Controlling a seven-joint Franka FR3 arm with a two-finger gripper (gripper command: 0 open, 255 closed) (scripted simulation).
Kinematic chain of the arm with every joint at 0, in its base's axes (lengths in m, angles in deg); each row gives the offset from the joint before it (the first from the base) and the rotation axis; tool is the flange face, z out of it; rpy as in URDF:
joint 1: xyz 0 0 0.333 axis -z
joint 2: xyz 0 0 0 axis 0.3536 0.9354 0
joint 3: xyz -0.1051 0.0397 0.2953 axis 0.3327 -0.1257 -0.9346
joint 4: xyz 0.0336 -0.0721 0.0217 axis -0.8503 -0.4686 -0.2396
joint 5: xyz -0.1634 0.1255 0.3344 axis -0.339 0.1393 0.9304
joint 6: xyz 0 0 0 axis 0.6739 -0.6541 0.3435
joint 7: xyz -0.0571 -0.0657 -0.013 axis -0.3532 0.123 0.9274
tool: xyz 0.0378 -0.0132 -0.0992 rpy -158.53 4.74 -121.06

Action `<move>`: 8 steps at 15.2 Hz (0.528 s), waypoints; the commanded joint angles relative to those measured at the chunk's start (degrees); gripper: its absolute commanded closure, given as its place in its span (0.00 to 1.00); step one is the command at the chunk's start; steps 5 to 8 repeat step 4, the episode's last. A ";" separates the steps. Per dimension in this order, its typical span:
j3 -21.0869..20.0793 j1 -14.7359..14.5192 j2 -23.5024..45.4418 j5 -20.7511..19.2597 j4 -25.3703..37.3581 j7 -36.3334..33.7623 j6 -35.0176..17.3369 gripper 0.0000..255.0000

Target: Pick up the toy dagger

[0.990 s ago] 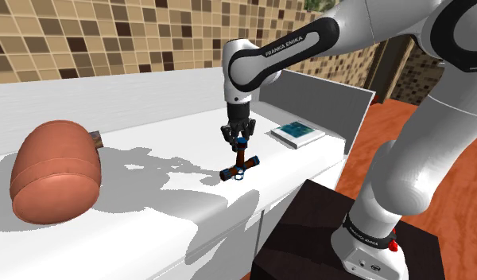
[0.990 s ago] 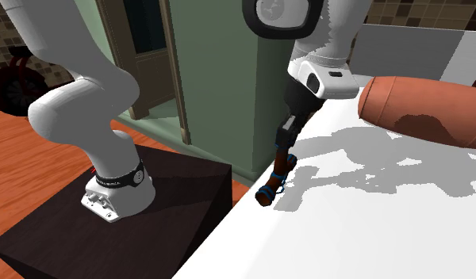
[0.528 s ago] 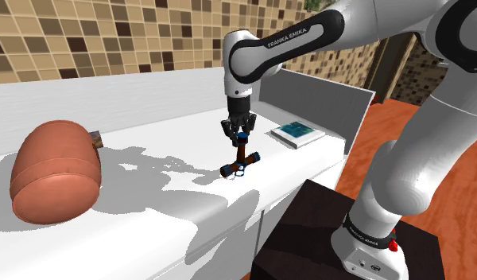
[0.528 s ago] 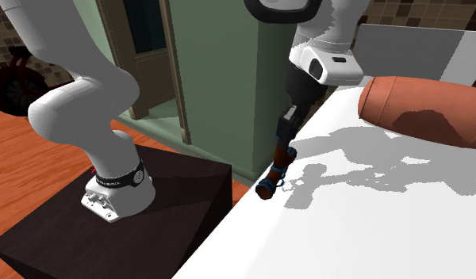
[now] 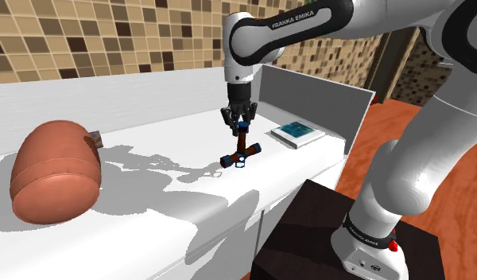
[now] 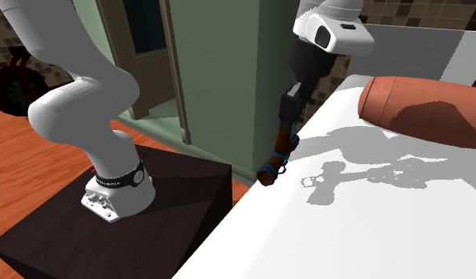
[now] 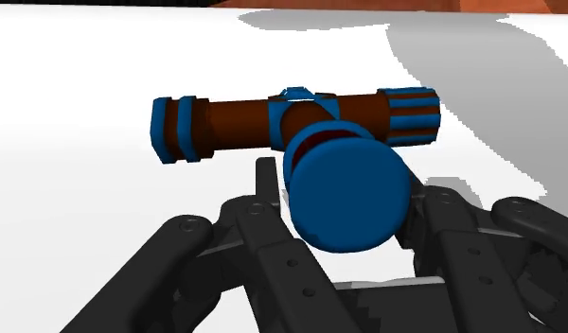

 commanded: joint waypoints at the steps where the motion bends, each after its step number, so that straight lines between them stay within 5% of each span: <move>1: 0.05 0.02 -0.38 -0.02 1.03 -0.03 1.42 1.00; 8: 0.06 0.03 -0.51 -0.03 1.78 -0.08 2.31 1.00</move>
